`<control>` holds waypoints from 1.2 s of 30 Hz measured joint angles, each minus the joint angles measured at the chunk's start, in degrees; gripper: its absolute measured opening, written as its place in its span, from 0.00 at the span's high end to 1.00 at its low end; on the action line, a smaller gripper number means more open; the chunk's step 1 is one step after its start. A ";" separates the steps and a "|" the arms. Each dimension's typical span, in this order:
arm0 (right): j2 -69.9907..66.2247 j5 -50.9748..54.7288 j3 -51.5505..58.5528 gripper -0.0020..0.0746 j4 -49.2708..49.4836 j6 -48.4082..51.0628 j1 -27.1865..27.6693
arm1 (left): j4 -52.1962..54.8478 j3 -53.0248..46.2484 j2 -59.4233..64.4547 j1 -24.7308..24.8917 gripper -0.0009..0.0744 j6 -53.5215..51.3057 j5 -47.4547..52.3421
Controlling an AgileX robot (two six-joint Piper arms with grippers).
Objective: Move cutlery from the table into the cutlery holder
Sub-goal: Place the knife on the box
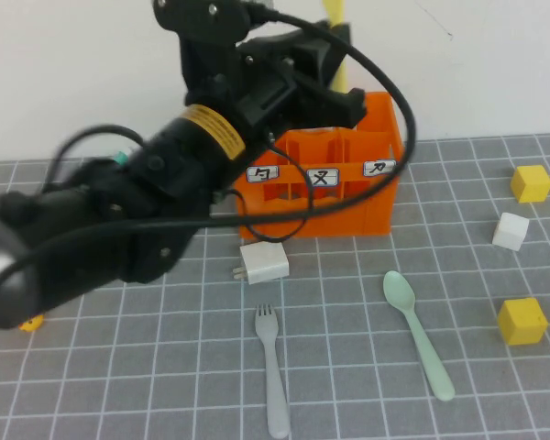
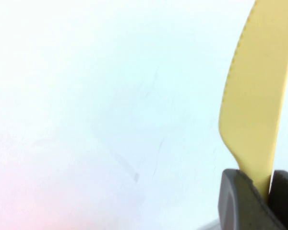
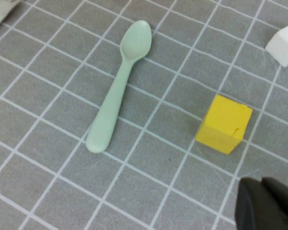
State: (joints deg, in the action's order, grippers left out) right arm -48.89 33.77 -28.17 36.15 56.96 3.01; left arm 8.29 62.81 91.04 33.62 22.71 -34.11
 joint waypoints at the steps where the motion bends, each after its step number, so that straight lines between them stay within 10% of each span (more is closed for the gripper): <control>1: 0.00 0.00 0.00 0.98 0.00 0.14 0.00 | 0.12 0.00 1.25 0.00 0.87 0.00 -3.44; 11: 0.00 -0.12 0.00 0.98 0.00 1.25 0.00 | -1.49 0.00 16.89 0.00 0.87 -5.48 -29.65; 36: 0.00 4.29 0.00 0.98 -0.10 2.42 0.00 | -2.92 8.68 28.79 0.00 0.85 -12.11 -29.96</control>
State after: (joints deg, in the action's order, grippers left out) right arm -48.89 38.06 -28.17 36.05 59.38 3.01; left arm 5.38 71.49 119.83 33.62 10.61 -64.07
